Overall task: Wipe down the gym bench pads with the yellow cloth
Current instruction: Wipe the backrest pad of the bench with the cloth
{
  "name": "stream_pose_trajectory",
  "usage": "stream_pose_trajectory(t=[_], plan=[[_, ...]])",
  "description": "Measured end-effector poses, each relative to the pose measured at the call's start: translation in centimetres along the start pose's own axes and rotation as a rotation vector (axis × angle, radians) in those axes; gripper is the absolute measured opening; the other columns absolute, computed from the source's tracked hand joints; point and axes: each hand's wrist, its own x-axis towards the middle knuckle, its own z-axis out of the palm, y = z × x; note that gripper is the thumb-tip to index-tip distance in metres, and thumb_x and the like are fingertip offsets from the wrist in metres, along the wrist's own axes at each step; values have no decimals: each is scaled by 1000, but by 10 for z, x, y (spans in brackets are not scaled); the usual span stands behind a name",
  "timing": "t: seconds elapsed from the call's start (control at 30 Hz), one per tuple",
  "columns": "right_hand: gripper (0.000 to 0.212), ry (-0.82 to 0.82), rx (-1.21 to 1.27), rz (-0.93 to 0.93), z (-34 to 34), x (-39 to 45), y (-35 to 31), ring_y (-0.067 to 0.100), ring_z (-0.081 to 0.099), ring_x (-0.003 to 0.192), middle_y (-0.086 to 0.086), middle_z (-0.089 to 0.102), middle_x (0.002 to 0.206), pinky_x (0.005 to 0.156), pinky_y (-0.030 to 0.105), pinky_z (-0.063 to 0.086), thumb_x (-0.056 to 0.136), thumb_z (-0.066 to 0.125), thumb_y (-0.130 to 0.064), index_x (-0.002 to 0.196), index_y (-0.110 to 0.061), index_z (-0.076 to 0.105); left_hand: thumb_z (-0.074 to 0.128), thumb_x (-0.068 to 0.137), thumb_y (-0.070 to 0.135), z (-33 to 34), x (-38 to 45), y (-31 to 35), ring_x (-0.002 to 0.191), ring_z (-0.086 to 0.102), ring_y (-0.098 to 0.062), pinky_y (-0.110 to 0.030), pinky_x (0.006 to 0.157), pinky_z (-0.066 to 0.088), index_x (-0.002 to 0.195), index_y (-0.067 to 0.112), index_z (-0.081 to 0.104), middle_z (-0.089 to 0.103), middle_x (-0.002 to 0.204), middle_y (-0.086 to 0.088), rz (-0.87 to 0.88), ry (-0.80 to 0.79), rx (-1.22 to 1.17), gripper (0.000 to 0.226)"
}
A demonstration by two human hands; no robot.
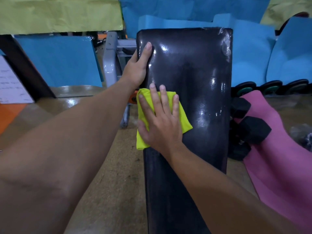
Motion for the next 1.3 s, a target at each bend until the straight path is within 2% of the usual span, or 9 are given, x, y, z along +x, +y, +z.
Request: stream_pose_trajectory(t=[0.2,0.37,0.6,0.7,0.87,0.93,1.07,1.17,1.3], plan=[[73,53,31,196,-3,9,11,40,16,159,17,23,170,126,66,8,92,55,-46,160,-23,39,48,102,69,3,-4,-1,124,55,-5,-26,118,37,150,32,57,63,133,12,-6,9,-7,61],[71,-1,49,-10,-3,-6,9,37,18,159,15,25,170,125,66,14,92,58,-44,158,-24,43,48,95,78,4,-8,1,135,55,-9,-34,124,36,149,38,57,62,147,11,-32,27,-23,67],[70,87,36,277,-14,-27,85,41,17,158,20,23,169,125,68,12,96,51,-48,160,-21,38,50,94,78,6,-17,2,128,62,-11,-35,120,42,145,34,62,68,138,11,-64,25,-98,69],[70,88,51,286,-15,-25,81,43,16,158,21,23,169,125,68,10,97,50,-46,161,-20,37,57,80,87,11,-17,-5,119,70,-11,-37,113,51,139,31,68,75,127,11,-77,61,-185,82],[69,37,55,143,-15,-59,92,41,18,158,19,25,169,125,68,11,98,48,-49,160,-20,39,58,62,96,20,-29,-17,121,69,-13,-38,114,50,142,24,65,73,131,7,-124,85,-223,108],[69,64,71,201,-15,-59,109,42,18,157,20,26,168,123,69,14,98,48,-49,160,-20,39,59,58,97,20,-32,-16,121,68,-14,-38,114,50,144,20,63,72,133,5,-156,104,-214,116],[71,86,100,400,-19,-43,111,46,13,157,24,20,169,122,70,17,98,50,-46,161,-18,34,58,78,86,23,-37,-13,109,73,-11,-36,108,55,134,20,70,77,118,7,-155,126,-186,87],[70,66,96,294,-17,-50,96,46,14,157,23,21,169,123,69,12,98,49,-46,161,-18,36,56,93,75,27,-38,-11,98,74,-5,-30,101,58,118,22,76,79,105,11,-159,169,-151,62],[70,57,91,201,-16,-59,109,44,18,157,22,25,168,123,70,14,96,53,-47,159,-20,40,56,95,73,28,-38,-9,91,73,-4,-28,98,58,91,25,75,78,92,13,-170,217,-127,51]])
